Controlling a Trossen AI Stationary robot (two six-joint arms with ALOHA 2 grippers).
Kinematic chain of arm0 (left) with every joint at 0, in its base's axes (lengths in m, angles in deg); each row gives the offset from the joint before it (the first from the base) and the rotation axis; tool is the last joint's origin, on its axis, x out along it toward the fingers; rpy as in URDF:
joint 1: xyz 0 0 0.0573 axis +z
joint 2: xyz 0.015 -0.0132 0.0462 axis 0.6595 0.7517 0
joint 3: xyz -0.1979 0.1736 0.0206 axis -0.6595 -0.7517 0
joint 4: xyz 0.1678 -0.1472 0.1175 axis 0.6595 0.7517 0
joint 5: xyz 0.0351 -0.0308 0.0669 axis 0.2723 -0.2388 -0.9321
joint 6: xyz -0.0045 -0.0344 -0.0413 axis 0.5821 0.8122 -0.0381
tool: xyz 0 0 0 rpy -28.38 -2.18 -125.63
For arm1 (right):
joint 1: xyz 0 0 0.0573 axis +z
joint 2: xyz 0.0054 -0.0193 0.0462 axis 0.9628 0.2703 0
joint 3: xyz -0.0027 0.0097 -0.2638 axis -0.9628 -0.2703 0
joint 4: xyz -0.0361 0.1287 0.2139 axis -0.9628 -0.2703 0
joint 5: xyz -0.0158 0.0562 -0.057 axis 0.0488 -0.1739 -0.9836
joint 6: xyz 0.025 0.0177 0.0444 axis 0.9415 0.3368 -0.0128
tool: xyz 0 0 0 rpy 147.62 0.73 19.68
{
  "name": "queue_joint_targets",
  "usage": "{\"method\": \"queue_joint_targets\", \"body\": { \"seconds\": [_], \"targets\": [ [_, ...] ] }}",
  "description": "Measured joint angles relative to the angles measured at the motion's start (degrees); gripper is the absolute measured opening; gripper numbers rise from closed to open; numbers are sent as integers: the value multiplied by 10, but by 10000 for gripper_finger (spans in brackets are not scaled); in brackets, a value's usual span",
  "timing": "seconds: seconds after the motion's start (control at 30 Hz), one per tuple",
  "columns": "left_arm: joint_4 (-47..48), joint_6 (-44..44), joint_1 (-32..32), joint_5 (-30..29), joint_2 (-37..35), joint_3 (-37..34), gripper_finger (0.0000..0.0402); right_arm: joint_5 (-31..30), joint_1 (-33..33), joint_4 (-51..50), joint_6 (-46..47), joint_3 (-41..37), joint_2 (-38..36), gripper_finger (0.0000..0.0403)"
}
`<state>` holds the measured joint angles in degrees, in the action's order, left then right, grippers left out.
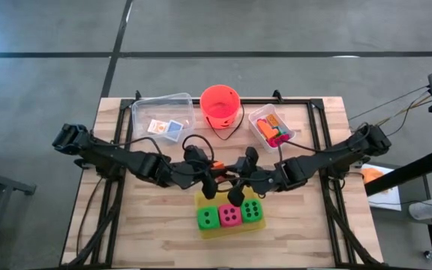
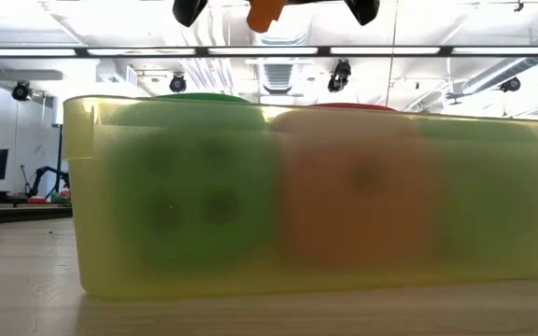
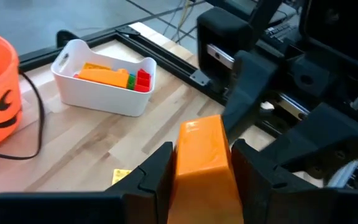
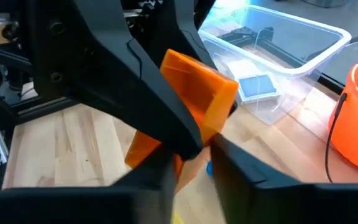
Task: Pick & Place Toys
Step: Put the orange game piece into the white bin
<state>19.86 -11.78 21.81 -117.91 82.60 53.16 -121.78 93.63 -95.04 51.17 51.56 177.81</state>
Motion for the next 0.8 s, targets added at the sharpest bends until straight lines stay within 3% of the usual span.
{"method": "queue_joint_targets", "body": {
  "seconds": [0.1,0.2,0.53,0.8],
  "targets": [
    [0,4,0,-10,0,-1,119,-8,0,-4,-11,0,0,25],
    [0,11,0,-8,0,-1,121,-7,0,-5,-13,-1,0,23],
    [-19,32,-2,19,-2,1,313,16,-1,-7,-29,-3,2,18],
    [-13,30,-2,19,-2,1,384,30,-2,-6,-34,-3,2,19]
  ]
}}
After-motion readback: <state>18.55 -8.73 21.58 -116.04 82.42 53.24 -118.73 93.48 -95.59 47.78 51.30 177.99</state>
